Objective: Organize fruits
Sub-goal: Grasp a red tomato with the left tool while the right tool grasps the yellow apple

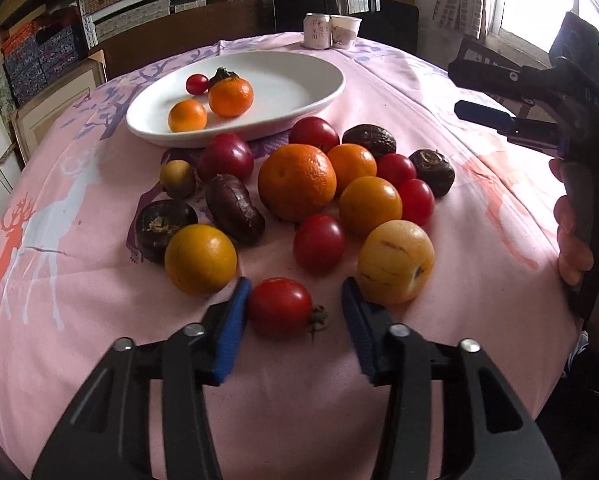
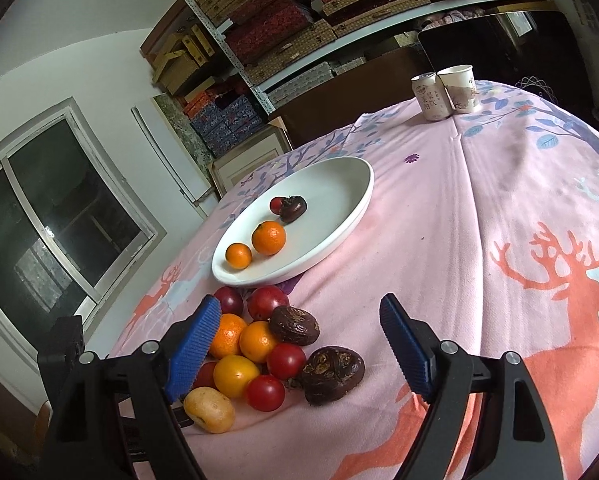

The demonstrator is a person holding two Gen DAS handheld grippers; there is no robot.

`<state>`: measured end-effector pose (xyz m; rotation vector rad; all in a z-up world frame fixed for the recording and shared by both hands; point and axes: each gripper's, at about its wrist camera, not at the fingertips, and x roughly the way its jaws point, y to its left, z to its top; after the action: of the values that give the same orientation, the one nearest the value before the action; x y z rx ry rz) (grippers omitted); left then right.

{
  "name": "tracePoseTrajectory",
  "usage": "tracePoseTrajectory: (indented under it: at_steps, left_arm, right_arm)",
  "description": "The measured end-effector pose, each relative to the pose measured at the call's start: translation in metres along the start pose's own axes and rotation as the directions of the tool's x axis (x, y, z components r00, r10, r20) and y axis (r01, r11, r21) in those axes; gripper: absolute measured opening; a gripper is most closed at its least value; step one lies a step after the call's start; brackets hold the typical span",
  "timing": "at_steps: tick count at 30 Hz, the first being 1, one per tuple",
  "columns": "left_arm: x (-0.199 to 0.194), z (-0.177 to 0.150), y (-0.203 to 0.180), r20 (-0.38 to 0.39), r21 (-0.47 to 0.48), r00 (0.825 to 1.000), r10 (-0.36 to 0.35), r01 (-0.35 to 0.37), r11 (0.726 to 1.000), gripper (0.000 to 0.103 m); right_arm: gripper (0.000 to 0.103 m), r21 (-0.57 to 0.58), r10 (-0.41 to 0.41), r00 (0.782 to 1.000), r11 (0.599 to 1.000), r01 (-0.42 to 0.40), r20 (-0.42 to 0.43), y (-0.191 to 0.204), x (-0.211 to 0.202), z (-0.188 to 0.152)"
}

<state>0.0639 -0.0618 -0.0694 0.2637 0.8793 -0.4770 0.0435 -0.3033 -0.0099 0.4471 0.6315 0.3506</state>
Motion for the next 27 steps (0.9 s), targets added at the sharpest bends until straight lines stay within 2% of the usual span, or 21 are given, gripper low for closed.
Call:
tracePoseTrajectory:
  at_steps: [2, 6, 9, 13, 17, 19, 21, 27]
  left_arm:
    - [-0.009, -0.004, -0.001, 0.033, -0.002, 0.999, -0.015, 0.015, 1.000, 0.031]
    - [-0.034, -0.015, 0.007, 0.096, -0.049, 0.995, -0.028, 0.033, 0.998, 0.031]
    - [-0.051, -0.019, 0.016, 0.125, -0.065, 0.992, 0.006, 0.002, 0.998, 0.031]
    - [-0.060, -0.020, 0.027, 0.122, -0.090, 0.992, 0.031, -0.020, 0.996, 0.031]
    - [-0.064, -0.022, 0.036, 0.120, -0.122, 0.992, 0.031, -0.016, 0.992, 0.031]
    - [-0.063, -0.024, 0.038, 0.120, -0.128, 0.992, 0.029, -0.013, 0.992, 0.031]
    - [-0.062, -0.025, 0.040, 0.121, -0.130, 0.992, 0.026, -0.011, 0.991, 0.031]
    - [-0.060, -0.021, 0.045, 0.132, -0.145, 0.991, 0.003, 0.016, 0.989, 0.031]
  right_arm:
    - [0.083, -0.022, 0.024, 1.000, 0.999, -0.024, -0.018, 0.005, 0.000, -0.002]
    - [0.082, -0.170, 0.079, 0.986, 0.980, -0.104, -0.149, 0.042, 0.002, -0.027]
    - [0.081, -0.277, 0.028, 0.967, 0.956, -0.100, -0.252, 0.077, 0.013, -0.055]
    - [0.080, -0.356, -0.040, 0.953, 0.932, -0.073, -0.299, 0.109, 0.030, -0.071]
    - [0.080, -0.304, -0.076, 0.939, 0.952, -0.032, -0.336, 0.115, 0.052, -0.070]
    - [0.074, -0.275, -0.085, 0.927, 0.961, -0.020, -0.365, 0.113, 0.063, -0.071]
    - [0.041, -0.246, -0.077, 0.933, 0.969, -0.013, -0.353, 0.109, 0.065, -0.068]
    - [0.041, -0.147, 0.027, 0.942, 0.986, -0.081, -0.334, 0.093, 0.046, -0.056]
